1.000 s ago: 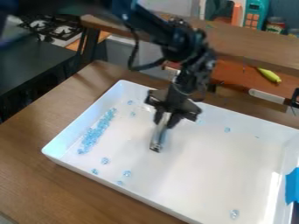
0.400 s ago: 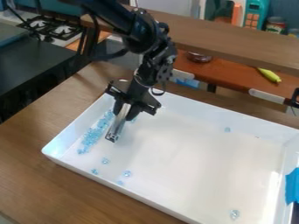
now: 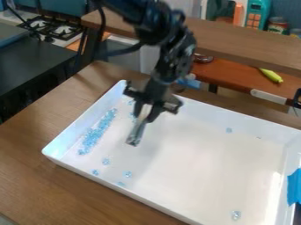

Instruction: Sweep into pile

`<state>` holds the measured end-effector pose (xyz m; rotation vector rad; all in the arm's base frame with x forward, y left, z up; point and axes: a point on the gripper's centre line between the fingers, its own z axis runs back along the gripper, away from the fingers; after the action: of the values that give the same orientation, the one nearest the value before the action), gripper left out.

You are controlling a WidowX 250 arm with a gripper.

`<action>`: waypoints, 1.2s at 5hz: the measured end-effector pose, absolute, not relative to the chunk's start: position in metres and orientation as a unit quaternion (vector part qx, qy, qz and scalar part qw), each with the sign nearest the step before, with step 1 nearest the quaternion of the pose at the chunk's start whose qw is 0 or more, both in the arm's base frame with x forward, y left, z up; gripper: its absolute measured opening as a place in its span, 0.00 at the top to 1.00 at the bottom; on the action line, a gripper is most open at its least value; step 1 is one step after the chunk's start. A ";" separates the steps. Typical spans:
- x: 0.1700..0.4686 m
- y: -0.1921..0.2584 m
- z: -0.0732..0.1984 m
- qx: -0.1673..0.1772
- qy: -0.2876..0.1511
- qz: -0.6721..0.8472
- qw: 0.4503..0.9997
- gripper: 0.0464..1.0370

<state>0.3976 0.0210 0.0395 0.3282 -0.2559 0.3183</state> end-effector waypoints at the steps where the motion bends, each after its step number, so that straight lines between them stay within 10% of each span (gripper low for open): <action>1: 0.396 -0.026 0.042 0.104 -0.122 0.123 0.979 0.72; 6: 0.362 -0.203 0.009 0.024 -0.079 0.036 0.996 0.72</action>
<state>0.3625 -0.2025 0.0088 0.0476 -0.1591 0.0722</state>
